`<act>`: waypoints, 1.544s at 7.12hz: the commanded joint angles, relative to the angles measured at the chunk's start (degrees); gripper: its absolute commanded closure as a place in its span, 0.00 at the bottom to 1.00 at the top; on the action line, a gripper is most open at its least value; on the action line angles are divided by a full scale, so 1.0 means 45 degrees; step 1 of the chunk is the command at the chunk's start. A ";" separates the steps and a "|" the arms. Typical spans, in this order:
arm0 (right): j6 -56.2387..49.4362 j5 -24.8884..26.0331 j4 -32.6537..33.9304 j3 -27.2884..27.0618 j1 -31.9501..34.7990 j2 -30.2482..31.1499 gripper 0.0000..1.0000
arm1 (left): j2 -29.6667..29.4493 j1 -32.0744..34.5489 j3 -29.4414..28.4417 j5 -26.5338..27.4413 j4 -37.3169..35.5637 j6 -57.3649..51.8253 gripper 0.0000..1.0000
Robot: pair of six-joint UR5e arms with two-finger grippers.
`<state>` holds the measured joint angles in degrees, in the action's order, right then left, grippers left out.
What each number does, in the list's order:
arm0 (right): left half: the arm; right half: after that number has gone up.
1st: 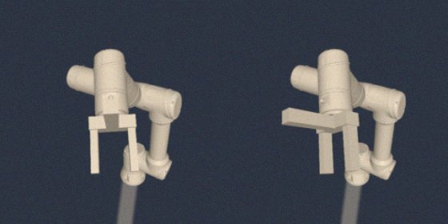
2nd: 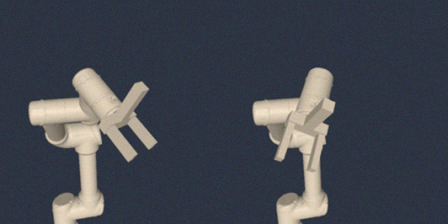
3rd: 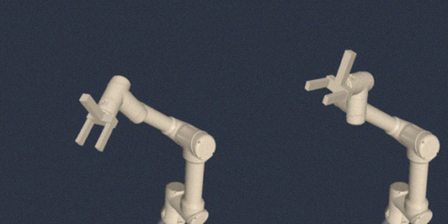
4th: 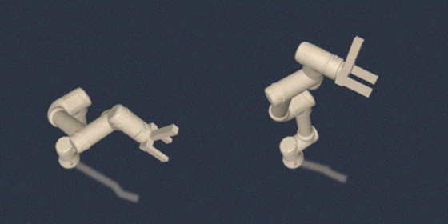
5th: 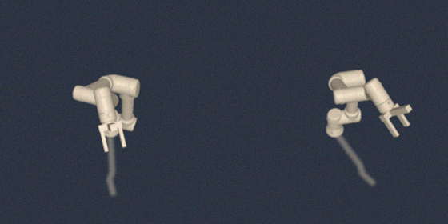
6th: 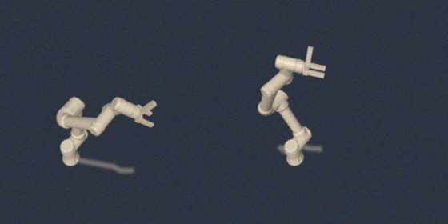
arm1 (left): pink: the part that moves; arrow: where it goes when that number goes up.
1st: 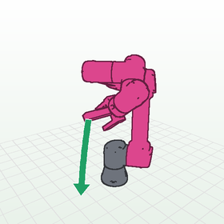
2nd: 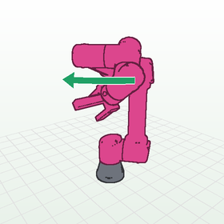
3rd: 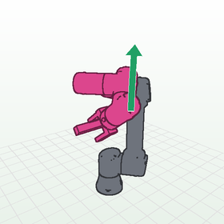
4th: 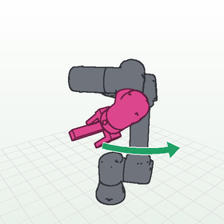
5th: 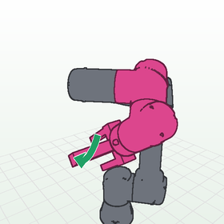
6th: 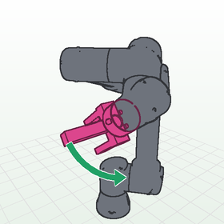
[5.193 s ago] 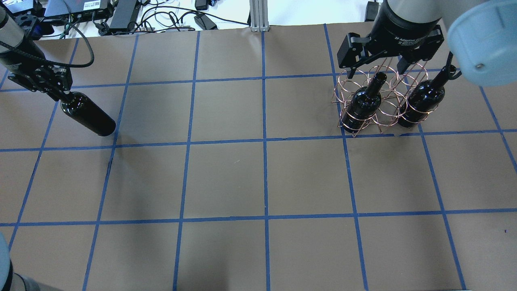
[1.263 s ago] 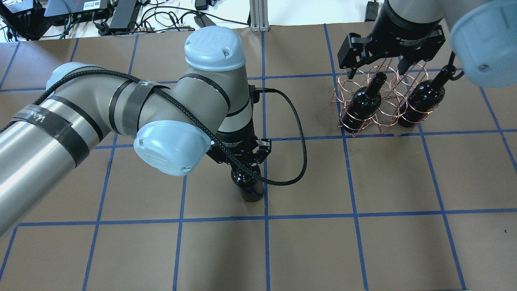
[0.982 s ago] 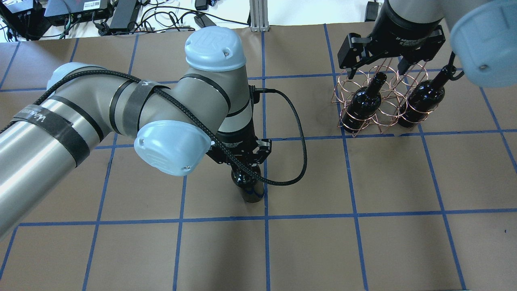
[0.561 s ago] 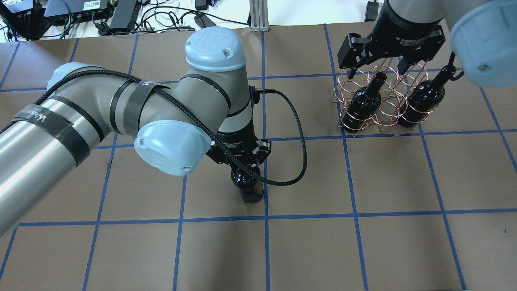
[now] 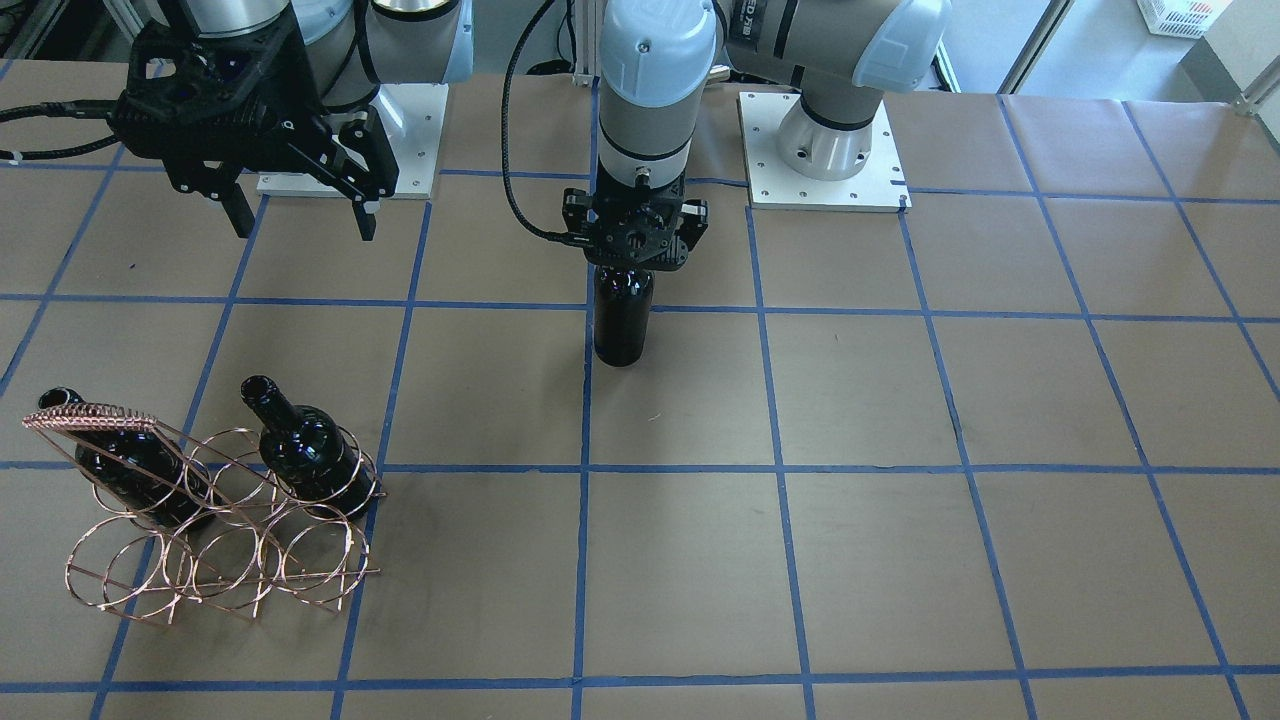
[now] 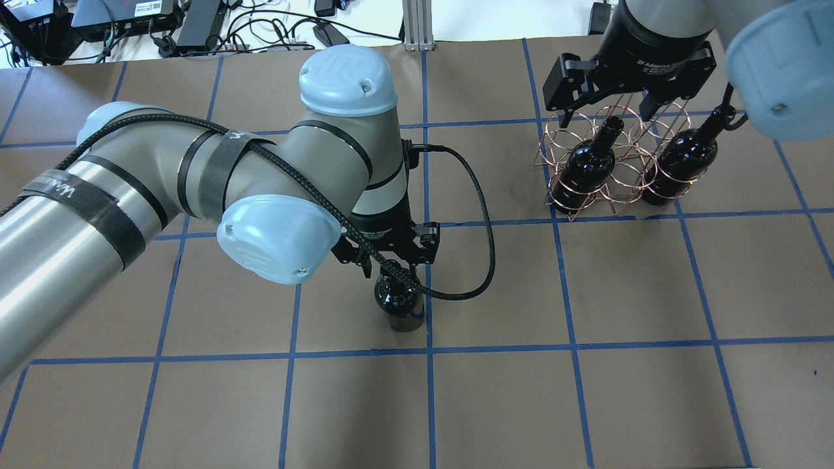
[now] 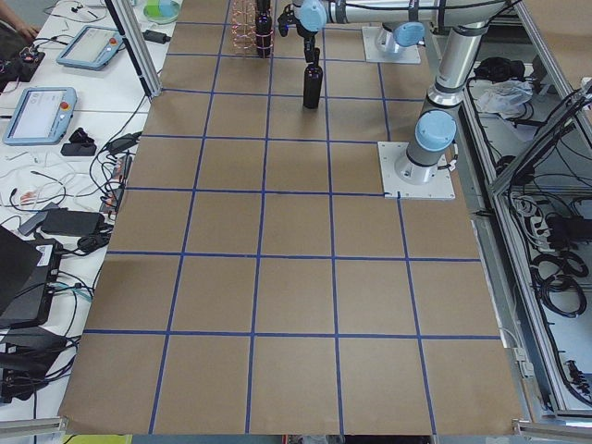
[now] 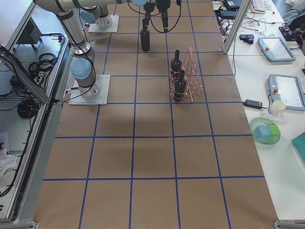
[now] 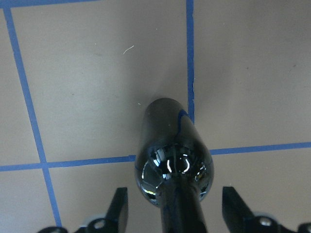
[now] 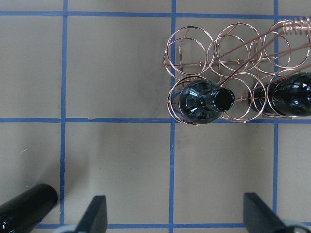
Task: Place wine into wine basket
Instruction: 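Open the left gripper and raise it away from the bottle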
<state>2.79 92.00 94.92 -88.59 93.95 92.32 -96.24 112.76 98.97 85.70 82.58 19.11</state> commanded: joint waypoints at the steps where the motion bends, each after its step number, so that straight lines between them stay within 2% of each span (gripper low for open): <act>1: 0.0004 0.0063 0.0000 0.0000 0.0000 0.0013 0.00 | 0.0078 0.0000 -0.0661 -0.0137 0.0182 -0.0007 0.00; 3: 0.0004 0.0082 -0.0019 0.0000 0.0019 0.0032 0.00 | 0.0274 -0.0504 -0.2335 -0.0061 0.1001 -0.0046 0.00; 5: 0.0178 -0.0072 0.0000 -0.0020 0.0020 0.0032 0.00 | 0.0351 -0.2742 -0.3220 -0.0001 0.1629 -0.0532 0.00; 7: 0.0257 -0.0112 0.0135 -0.0195 0.0058 0.0013 0.00 | 0.0488 -0.4581 -0.3669 0.0018 0.1610 -0.3880 0.00; 8: 0.1070 -0.0132 0.0195 -0.0195 0.0503 -0.0084 0.00 | 0.0547 -0.5479 -0.3866 0.0076 0.1629 -0.4861 0.00; 10: 0.5317 -0.0016 0.0466 -0.0041 0.3149 -0.1152 0.00 | 0.0567 -0.6849 -0.3751 0.0872 0.1628 -0.5105 0.00; 11: 0.7347 0.0043 0.1377 -0.0001 0.4518 -0.1913 0.00 | 0.0586 -0.7204 -0.3751 0.1515 0.1629 -0.5260 0.00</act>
<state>24.78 91.85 97.61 -88.93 106.70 87.59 -93.70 83.13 82.03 89.39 89.81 -3.62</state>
